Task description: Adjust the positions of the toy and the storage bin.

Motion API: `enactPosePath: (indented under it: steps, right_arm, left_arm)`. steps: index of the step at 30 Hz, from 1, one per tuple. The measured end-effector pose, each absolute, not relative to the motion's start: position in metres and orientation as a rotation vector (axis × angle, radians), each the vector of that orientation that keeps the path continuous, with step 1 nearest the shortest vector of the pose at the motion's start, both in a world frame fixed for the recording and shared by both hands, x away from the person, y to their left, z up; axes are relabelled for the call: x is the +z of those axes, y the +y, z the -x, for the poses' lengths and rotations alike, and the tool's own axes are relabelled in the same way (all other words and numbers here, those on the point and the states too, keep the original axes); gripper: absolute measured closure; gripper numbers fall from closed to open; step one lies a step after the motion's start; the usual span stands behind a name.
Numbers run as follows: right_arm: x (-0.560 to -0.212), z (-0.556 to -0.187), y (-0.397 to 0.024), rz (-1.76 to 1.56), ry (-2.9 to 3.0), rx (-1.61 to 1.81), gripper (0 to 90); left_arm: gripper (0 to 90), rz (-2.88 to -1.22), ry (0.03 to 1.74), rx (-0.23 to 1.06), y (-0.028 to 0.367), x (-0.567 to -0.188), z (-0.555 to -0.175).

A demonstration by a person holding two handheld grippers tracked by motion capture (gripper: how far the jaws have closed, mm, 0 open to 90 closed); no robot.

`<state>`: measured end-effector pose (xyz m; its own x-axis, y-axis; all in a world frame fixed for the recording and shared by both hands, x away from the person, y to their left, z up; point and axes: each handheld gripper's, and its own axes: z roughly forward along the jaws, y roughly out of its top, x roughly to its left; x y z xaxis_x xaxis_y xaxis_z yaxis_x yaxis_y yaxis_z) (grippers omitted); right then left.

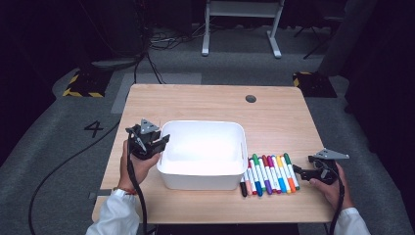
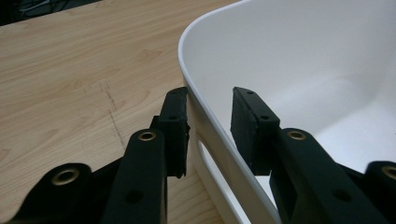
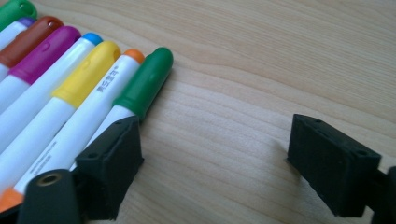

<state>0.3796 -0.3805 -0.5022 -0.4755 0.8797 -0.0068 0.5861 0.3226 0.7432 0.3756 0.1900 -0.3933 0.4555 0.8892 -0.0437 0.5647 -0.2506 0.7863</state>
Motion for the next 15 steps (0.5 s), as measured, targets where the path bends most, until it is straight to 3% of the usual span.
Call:
enactPosePath:
  steps: [5,15]
  right_arm:
    - [-0.501,-0.3815,-0.3786,-1.294,2.143,0.97,23.0]
    - [-0.4925,-0.384,-0.379,-1.297,2.086,1.044,28.4]
  left_arm:
    - [61.2,-1.941,1.197,0.545,0.1849,-0.3936,-0.3723]
    - [38.8,-1.919,1.138,0.577,0.1887,-0.3883,-0.3651]
